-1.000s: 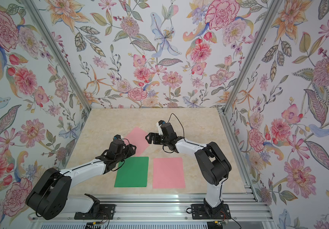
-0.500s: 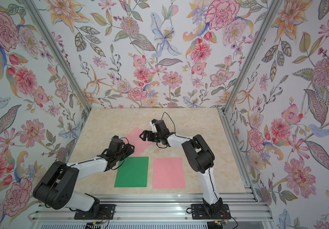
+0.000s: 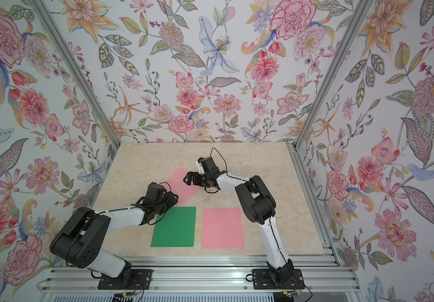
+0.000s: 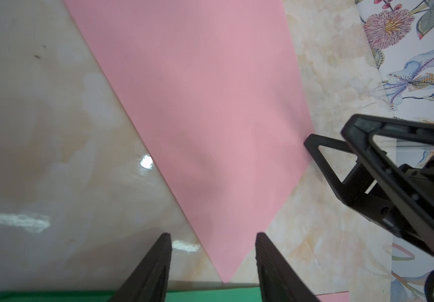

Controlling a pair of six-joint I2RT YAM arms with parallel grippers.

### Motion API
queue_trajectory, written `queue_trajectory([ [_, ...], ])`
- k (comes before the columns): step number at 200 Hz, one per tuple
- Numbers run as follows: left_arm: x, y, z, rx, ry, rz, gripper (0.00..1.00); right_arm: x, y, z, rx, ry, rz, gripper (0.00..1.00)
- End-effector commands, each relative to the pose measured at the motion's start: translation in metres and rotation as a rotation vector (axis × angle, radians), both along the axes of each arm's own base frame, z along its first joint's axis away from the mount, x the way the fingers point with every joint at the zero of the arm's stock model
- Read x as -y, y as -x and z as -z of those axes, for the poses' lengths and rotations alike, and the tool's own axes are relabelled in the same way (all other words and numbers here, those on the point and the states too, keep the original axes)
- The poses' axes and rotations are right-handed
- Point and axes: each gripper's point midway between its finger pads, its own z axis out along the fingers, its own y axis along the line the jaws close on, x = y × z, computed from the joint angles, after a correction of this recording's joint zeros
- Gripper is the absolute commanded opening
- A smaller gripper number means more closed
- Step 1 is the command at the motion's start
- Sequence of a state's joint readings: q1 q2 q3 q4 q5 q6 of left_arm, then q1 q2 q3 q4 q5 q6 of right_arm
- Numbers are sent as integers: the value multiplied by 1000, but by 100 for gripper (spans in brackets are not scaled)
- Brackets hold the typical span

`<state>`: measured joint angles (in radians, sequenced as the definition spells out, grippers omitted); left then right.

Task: Sort the scattered colored papers by color
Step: Pick up the colored paper from the center of the board.

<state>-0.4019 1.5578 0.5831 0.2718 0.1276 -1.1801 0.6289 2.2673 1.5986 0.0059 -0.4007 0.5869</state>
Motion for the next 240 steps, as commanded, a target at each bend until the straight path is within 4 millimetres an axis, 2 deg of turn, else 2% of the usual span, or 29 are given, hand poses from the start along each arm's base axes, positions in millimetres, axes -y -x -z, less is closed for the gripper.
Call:
queue_trajectory([
  [1,-1,-7,-2,-5,22,-26,55,3,1,15,-31,40,2,100],
  [46,-1,-11,5,-26,25,-53,55,2,5,22,-56,31,-4,100],
  [110,-14,-6,30,-97,5,-152,56,6,7,22,-60,22,-2,100],
  [171,-18,-11,52,-145,-18,-208,57,9,9,22,-65,15,-1,100],
  [215,-6,-33,43,-98,7,-181,56,12,9,20,-62,13,2,100],
  [240,5,-44,29,-55,15,-116,57,15,9,19,-62,12,5,100],
])
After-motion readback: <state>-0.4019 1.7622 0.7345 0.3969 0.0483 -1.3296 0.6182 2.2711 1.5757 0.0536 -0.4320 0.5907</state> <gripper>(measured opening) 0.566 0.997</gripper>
